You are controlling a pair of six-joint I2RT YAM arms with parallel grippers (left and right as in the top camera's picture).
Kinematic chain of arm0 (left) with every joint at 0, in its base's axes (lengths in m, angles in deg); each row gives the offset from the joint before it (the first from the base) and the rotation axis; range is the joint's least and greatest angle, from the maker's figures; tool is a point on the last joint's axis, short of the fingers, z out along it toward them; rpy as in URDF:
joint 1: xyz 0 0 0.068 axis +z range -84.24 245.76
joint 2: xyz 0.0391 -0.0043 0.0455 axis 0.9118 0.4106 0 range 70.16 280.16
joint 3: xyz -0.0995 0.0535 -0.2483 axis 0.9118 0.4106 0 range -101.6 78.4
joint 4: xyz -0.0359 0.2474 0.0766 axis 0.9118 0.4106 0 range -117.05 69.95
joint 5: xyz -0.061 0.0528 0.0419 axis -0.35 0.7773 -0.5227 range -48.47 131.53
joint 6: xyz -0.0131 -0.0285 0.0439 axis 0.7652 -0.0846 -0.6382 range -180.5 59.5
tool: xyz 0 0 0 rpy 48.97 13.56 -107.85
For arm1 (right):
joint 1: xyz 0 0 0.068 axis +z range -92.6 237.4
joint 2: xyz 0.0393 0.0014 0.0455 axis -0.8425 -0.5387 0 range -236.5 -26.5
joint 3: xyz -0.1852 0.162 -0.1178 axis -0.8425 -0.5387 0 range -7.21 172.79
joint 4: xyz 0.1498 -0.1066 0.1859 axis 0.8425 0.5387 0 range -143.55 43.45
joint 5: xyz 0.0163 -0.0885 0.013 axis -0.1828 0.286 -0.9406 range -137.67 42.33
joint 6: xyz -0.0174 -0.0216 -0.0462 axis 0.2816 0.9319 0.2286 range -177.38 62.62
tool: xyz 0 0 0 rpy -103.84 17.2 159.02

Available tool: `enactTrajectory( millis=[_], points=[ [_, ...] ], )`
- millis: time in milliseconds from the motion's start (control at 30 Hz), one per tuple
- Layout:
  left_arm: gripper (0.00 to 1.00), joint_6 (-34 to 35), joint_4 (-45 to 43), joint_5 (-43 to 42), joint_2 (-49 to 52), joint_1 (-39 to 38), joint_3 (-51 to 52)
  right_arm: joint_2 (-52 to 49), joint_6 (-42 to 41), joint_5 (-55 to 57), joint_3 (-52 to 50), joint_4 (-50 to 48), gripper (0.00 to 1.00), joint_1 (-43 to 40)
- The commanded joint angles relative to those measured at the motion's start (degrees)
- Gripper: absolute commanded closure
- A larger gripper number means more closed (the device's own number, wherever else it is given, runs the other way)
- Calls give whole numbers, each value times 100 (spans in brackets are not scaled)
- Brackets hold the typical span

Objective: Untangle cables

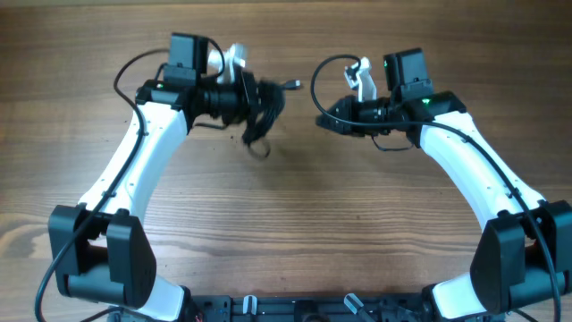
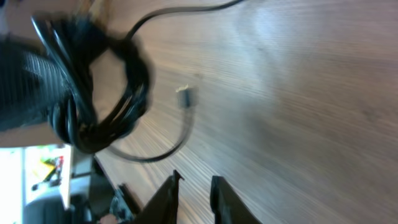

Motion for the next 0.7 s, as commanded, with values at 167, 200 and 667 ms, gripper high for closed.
enactTrajectory(
  millis=[167, 200, 667],
  points=[
    [96, 4551, -3685, -2612, -153, 348, -46, 129, -802, -960, 24, -2184, 59, 442],
    [96, 4854, -3860, -2671, -155, 341, -48, 129, -844, -807, 24, -2430, 58, 514],
    [96, 5285, -4087, -2688, -155, 157, -48, 127, -1888, 85, 24, -3394, 63, 896]
  ],
)
